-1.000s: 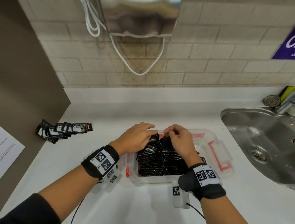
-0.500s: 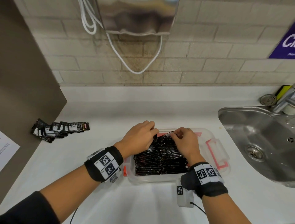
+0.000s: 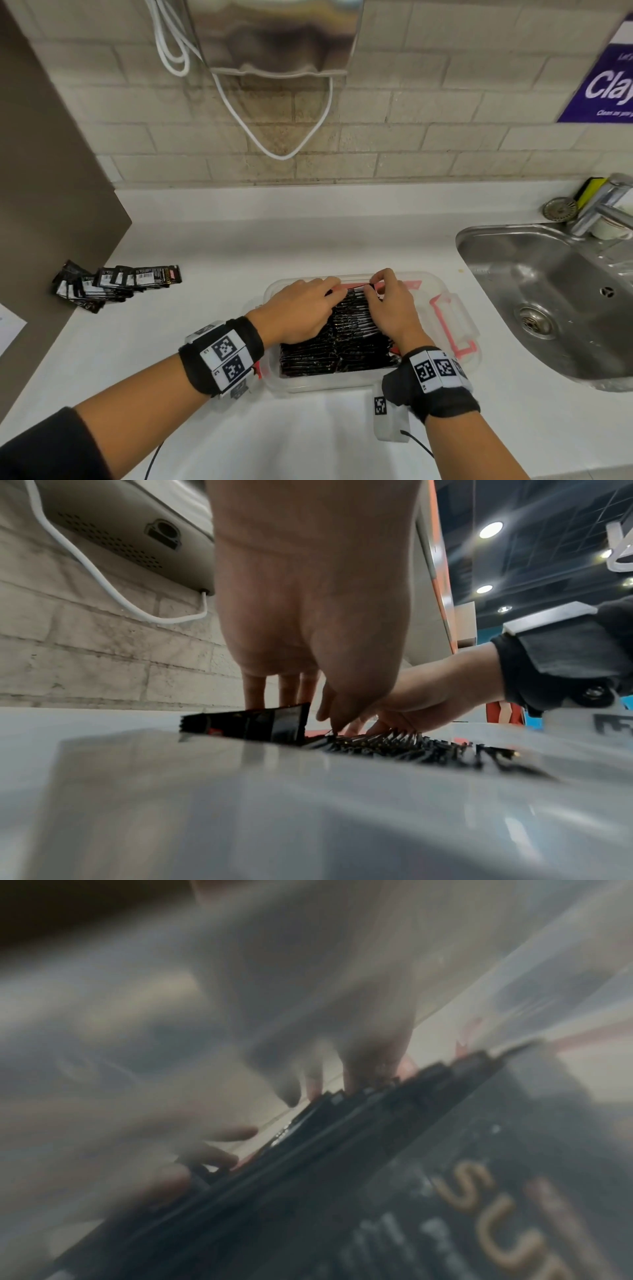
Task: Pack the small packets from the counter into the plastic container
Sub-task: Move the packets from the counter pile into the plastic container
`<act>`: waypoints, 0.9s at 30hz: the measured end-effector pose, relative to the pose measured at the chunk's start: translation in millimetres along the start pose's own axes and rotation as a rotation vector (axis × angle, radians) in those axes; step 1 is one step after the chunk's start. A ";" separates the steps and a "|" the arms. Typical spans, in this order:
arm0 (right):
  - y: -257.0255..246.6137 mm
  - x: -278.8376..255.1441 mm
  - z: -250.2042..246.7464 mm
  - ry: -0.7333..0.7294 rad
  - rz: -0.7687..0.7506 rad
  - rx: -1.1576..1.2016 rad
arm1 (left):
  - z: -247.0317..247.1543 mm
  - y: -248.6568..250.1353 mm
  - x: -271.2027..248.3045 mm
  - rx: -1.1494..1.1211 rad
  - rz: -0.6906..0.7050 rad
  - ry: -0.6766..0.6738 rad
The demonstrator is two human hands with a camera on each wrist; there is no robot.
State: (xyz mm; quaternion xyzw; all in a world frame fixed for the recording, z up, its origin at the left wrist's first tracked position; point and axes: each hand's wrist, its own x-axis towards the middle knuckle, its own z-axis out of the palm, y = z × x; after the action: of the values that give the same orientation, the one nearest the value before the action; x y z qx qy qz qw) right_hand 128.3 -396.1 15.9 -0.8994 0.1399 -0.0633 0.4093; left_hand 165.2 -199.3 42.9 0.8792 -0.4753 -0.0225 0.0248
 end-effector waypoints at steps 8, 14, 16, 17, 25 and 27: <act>7.2 -6.2 3.6 -0.070 0.078 0.006 | 18.6 -6.2 -7.2 -0.085 -0.008 -0.247; 0.2 -8.8 4.0 -0.184 0.146 0.100 | 28.6 -4.8 -8.1 -0.070 -0.002 -0.254; -2.4 -10.5 3.7 -0.216 0.165 0.155 | 30.3 -5.5 -11.0 -0.078 0.014 -0.197; -3.2 -11.6 4.0 -0.216 0.179 0.187 | 31.1 -5.5 -12.6 -0.081 0.027 -0.152; -12.8 -11.6 11.6 -0.238 0.284 0.199 | 40.9 -4.4 -13.3 -0.081 -0.011 -0.150; -10.3 -9.5 9.3 -0.244 0.314 0.234 | 42.1 -4.4 -12.2 -0.080 -0.007 -0.155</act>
State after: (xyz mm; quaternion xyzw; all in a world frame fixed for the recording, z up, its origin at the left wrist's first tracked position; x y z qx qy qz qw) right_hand 123.4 -380.1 17.6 -0.8141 0.2196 0.0945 0.5293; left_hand 159.5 -187.5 0.8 0.8748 -0.4713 -0.1098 0.0231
